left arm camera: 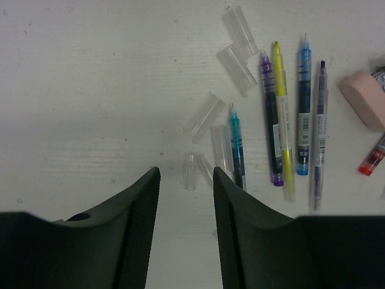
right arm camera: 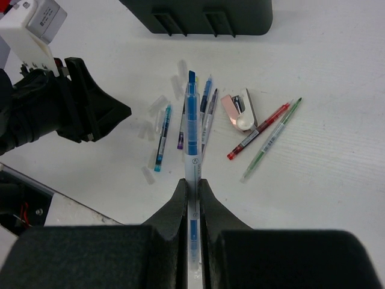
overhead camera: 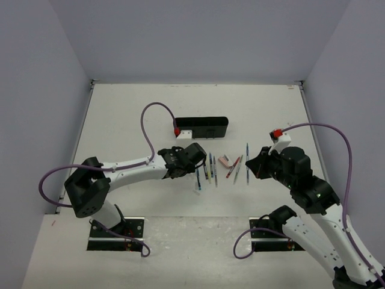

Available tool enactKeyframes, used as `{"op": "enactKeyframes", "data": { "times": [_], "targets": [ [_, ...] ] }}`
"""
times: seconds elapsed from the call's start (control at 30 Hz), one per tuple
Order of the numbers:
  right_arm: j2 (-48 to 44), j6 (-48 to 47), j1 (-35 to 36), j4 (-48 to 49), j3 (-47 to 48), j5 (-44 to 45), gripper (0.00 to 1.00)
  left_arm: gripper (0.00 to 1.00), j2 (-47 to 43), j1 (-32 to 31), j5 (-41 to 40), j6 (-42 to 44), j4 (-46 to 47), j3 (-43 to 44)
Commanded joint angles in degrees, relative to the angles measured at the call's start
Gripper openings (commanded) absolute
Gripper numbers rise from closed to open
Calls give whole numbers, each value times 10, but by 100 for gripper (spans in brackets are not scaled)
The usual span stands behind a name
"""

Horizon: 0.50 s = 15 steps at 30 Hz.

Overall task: Sort the stationery into containers
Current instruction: Close the pen cap on the pen.

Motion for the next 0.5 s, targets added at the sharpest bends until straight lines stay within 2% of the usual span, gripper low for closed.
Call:
{"op": "enactKeyframes", "data": {
  "times": [0.0, 0.23, 0.47],
  "targets": [
    [2, -10, 3, 23, -3, -14, 0, 40, 35, -4, -10, -19, 14, -7],
    [10, -10, 3, 26, -6, -14, 0, 35, 49, -5, 12, 11, 47, -33],
    [14, -13, 3, 29, -7, -16, 0, 34, 57, -5, 29, 26, 69, -37]
  ]
}}
